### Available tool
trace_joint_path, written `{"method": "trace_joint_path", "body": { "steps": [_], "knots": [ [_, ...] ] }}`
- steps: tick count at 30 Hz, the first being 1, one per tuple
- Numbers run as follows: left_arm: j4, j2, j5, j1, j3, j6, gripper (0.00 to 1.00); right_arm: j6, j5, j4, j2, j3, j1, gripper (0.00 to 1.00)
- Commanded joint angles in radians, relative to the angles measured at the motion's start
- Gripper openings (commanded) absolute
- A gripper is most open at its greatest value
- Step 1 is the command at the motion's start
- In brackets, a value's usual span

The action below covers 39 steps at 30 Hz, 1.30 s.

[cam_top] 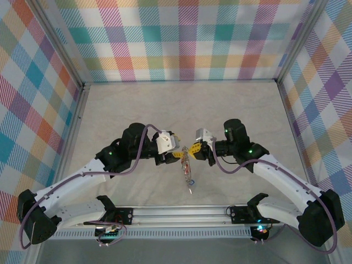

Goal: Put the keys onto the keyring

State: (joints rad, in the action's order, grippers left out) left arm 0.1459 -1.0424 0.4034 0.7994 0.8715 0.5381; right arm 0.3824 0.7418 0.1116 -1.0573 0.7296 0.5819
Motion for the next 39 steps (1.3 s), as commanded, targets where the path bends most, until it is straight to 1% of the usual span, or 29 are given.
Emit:
{"method": "trace_joint_path", "body": {
  "steps": [1,5,7,12,14,15,21,23,26,28,31,32,37,39],
  "knots": [
    [-0.028,-0.021,0.05,-0.01,-0.005,-0.011,0.52,0.027,0.052,-0.102,0.024,-0.015,0.002,0.0],
    [-0.014,-0.046,0.098,-0.01,0.006,0.003,0.48,0.027,0.057,-0.138,0.028,-0.029,0.002,0.0],
    [0.007,-0.062,0.107,-0.013,0.015,0.016,0.42,0.027,0.062,-0.155,0.032,-0.037,0.002,0.0],
    [0.035,-0.096,0.158,-0.045,0.023,0.033,0.41,0.038,0.076,-0.17,0.034,-0.047,0.002,0.0],
    [0.042,-0.105,0.184,-0.051,0.033,0.043,0.38,0.038,0.08,-0.17,0.033,-0.045,0.003,0.0],
    [0.05,-0.113,0.193,-0.052,0.04,0.051,0.35,0.04,0.085,-0.17,0.032,-0.045,0.002,0.0],
    [0.07,-0.145,0.24,-0.051,0.073,0.076,0.28,0.039,0.102,-0.181,0.012,-0.041,0.004,0.0],
    [0.073,-0.148,0.244,-0.052,0.08,0.078,0.27,0.041,0.102,-0.178,0.01,-0.041,0.006,0.0],
    [0.083,-0.148,0.251,-0.052,0.083,0.084,0.15,0.05,0.096,-0.166,0.008,-0.038,0.007,0.0],
    [0.098,-0.149,0.259,-0.053,0.087,0.092,0.1,0.059,0.092,-0.155,0.006,-0.036,0.009,0.0],
    [0.121,-0.15,0.252,-0.053,0.094,0.104,0.04,0.068,0.081,-0.139,0.007,-0.035,0.01,0.0],
    [0.124,-0.152,0.246,-0.054,0.099,0.111,0.0,0.077,0.076,-0.121,0.004,-0.03,0.011,0.0],
    [0.278,-0.169,0.191,-0.053,0.166,0.173,0.0,0.148,0.021,0.015,-0.008,0.003,0.014,0.0],
    [0.353,-0.181,0.169,-0.053,0.21,0.21,0.0,0.163,-0.002,0.054,-0.014,0.012,0.015,0.09]
  ]
}}
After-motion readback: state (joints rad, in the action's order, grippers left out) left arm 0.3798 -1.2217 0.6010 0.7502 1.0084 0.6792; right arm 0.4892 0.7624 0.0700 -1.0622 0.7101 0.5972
